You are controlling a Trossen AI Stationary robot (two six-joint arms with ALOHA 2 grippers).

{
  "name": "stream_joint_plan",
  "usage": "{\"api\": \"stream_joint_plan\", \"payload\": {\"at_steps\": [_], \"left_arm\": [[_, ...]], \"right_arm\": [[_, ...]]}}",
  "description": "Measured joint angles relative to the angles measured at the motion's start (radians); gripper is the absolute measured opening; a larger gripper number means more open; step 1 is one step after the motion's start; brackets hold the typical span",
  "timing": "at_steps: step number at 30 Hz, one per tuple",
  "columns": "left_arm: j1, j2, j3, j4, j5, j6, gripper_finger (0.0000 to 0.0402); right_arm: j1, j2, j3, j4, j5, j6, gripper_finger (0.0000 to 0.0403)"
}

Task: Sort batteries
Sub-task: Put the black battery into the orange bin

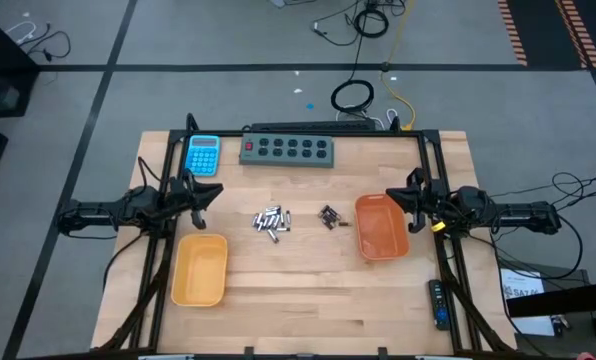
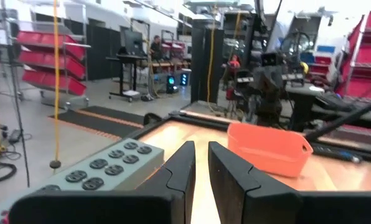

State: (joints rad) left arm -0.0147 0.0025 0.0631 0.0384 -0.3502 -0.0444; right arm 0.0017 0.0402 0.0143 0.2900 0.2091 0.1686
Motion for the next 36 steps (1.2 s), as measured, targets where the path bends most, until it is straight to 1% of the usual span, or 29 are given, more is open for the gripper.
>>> {"api": "stream_joint_plan", "payload": {"at_steps": [3, 6, 10, 12, 15, 18, 20, 21, 22, 24, 25, 26, 28, 29, 31, 34, 36], "left_arm": [[0.000, 0.000, 0.000, 0.002, -0.001, 0.000, 0.0054], [0.000, 0.000, -0.009, 0.009, -0.003, 0.000, 0.0054], [0.000, 0.000, -0.033, 0.003, 0.017, -0.013, 0.0054], [0.000, 0.002, -0.038, -0.003, 0.021, -0.075, 0.0054], [-0.001, 0.002, -0.038, 0.000, 0.077, -0.125, 0.0054], [-0.001, 0.002, -0.038, 0.001, 0.109, -0.106, 0.0054], [-0.001, 0.002, -0.038, 0.000, 0.107, -0.083, 0.0054], [-0.001, 0.002, -0.038, 0.000, 0.106, -0.070, 0.0054], [-0.001, 0.002, -0.038, 0.000, 0.105, -0.057, 0.0054], [-0.001, 0.002, -0.038, -0.002, 0.104, -0.053, 0.0054], [-0.001, 0.002, -0.038, -0.002, 0.103, -0.053, 0.0054], [-0.001, 0.002, -0.038, -0.002, 0.103, -0.051, 0.0054], [-0.001, 0.002, -0.038, -0.003, 0.083, -0.044, 0.0054], [-0.001, 0.002, -0.038, -0.003, 0.062, -0.035, 0.0054], [-0.001, 0.002, -0.038, -0.002, 0.017, -0.013, 0.0054], [-0.001, 0.002, -0.038, -0.001, -0.051, 0.034, 0.0054], [-0.001, 0.002, -0.038, 0.001, -0.092, 0.060, 0.0054]], "right_arm": [[0.000, 0.000, 0.000, 0.005, 0.011, -0.042, 0.0000], [0.000, 0.000, 0.000, 0.004, 0.083, -0.009, 0.0000], [0.000, 0.000, 0.000, 0.005, 0.078, 0.026, 0.0000], [0.000, 0.000, 0.000, 0.011, 0.076, 0.032, 0.0000], [0.000, 0.000, 0.000, 0.030, 0.074, 0.089, 0.0000], [-0.001, 0.001, 0.000, 0.037, 0.074, 0.107, 0.0000], [-0.001, 0.001, 0.000, 0.068, 0.044, 0.059, 0.0000], [-0.001, 0.000, 0.000, 0.074, 0.047, 0.004, 0.0000], [0.000, 0.000, 0.000, 0.076, 0.079, -0.066, 0.0000], [-0.001, 0.001, 0.000, 0.092, 0.215, -0.222, 0.0000], [-0.001, 0.000, 0.000, 0.105, 0.273, -0.254, 0.0000], [-0.002, 0.000, 0.000, 0.116, 0.294, -0.261, 0.0000], [-0.002, 0.001, 0.000, 0.128, 0.286, -0.333, 0.0000], [-0.002, 0.001, 0.000, 0.138, 0.300, -0.363, 0.0000], [-0.002, 0.000, 0.000, 0.157, 0.343, -0.365, 0.0000], [-0.002, 0.001, 0.000, 0.155, 0.349, -0.421, 0.0000], [-0.002, 0.001, 0.000, 0.163, 0.394, -0.432, 0.0000]]}}
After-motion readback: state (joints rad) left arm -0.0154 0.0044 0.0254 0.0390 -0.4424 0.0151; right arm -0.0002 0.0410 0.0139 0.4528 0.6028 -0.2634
